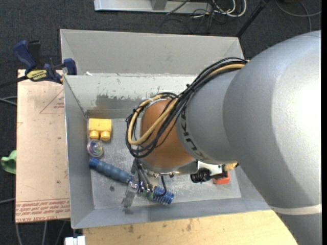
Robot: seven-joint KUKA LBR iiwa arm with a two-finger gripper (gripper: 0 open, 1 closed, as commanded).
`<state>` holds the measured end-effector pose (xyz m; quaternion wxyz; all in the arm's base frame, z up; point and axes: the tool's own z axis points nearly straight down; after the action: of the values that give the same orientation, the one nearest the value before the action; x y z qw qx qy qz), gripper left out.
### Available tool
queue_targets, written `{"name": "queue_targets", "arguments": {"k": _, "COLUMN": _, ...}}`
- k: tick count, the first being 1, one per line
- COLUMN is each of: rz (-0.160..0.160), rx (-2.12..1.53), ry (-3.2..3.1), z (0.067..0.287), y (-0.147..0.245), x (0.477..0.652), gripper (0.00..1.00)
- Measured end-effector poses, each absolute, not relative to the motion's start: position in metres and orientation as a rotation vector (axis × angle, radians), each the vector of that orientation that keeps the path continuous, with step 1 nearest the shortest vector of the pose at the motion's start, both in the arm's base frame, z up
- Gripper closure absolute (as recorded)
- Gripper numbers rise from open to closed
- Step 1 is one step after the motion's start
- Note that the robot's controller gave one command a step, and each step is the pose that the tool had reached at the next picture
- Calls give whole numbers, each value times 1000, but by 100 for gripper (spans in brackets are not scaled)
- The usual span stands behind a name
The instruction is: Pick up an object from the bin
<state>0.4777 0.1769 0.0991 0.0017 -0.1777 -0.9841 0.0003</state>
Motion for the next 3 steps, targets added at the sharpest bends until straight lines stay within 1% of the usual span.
{"name": "queue_targets", "arguments": {"k": 1, "rz": 1, "rx": -741, "ry": -3049, "z": 69, "y": 165, "x": 480, "gripper": 0}}
{"name": "queue_targets", "arguments": {"k": 2, "rz": -2, "rx": -741, "ry": -3051, "z": 68, "y": 165, "x": 480, "gripper": 0}}
{"name": "queue_targets", "arguments": {"k": 3, "rz": -2, "rx": -742, "ry": -3053, "z": 69, "y": 165, "x": 481, "gripper": 100}}
